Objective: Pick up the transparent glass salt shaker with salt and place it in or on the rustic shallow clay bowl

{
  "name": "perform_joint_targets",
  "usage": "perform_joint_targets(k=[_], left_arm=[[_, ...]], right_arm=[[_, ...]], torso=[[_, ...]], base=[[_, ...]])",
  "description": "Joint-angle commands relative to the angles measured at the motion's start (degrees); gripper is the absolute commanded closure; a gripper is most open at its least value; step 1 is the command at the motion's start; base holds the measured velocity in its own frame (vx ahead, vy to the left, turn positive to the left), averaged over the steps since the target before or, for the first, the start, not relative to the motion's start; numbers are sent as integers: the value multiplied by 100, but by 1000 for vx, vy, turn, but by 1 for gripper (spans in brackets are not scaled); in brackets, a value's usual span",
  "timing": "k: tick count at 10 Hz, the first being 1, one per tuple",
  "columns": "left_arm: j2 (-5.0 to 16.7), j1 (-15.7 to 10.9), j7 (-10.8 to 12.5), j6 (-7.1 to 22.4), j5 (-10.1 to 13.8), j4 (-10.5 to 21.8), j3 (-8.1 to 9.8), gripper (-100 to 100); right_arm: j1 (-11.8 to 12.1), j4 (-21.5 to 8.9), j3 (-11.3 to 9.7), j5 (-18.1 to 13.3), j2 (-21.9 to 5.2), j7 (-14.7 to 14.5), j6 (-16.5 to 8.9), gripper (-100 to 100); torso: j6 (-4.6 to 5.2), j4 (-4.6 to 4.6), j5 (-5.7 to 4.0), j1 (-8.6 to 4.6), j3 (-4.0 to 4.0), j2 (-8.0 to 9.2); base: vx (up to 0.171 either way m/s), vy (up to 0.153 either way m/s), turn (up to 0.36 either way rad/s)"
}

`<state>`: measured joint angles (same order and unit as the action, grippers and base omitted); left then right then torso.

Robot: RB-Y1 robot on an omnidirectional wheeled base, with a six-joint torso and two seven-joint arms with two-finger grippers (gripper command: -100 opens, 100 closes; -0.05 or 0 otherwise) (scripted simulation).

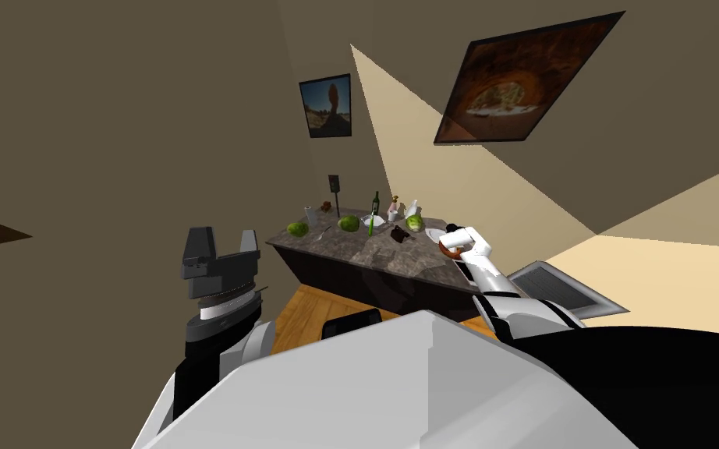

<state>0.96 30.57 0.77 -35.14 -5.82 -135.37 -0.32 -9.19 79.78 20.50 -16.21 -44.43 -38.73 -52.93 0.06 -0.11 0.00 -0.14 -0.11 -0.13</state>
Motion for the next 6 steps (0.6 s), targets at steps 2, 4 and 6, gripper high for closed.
perform_joint_targets(k=[2, 4, 6], left_arm=[[0, 0, 0, 0, 0, 0, 0, 0], [0, 0, 0, 0, 0, 0, 0, 0], [0, 0, 0, 0, 0, 0, 0, 0]], right_arm=[[1, -1, 0, -1, 0, 2, 3, 0], [1, -1, 0, -1, 0, 2, 2, 0], [1, -1, 0, -1, 0, 2, 2, 0]], torso=[[-1, -2, 1, 2, -5, -7], [-1, -3, 1, 3, -7, -12], [-1, -3, 1, 4, -8, -13]], base=[[0, 0, 0], [0, 0, 0], [0, 0, 0]])
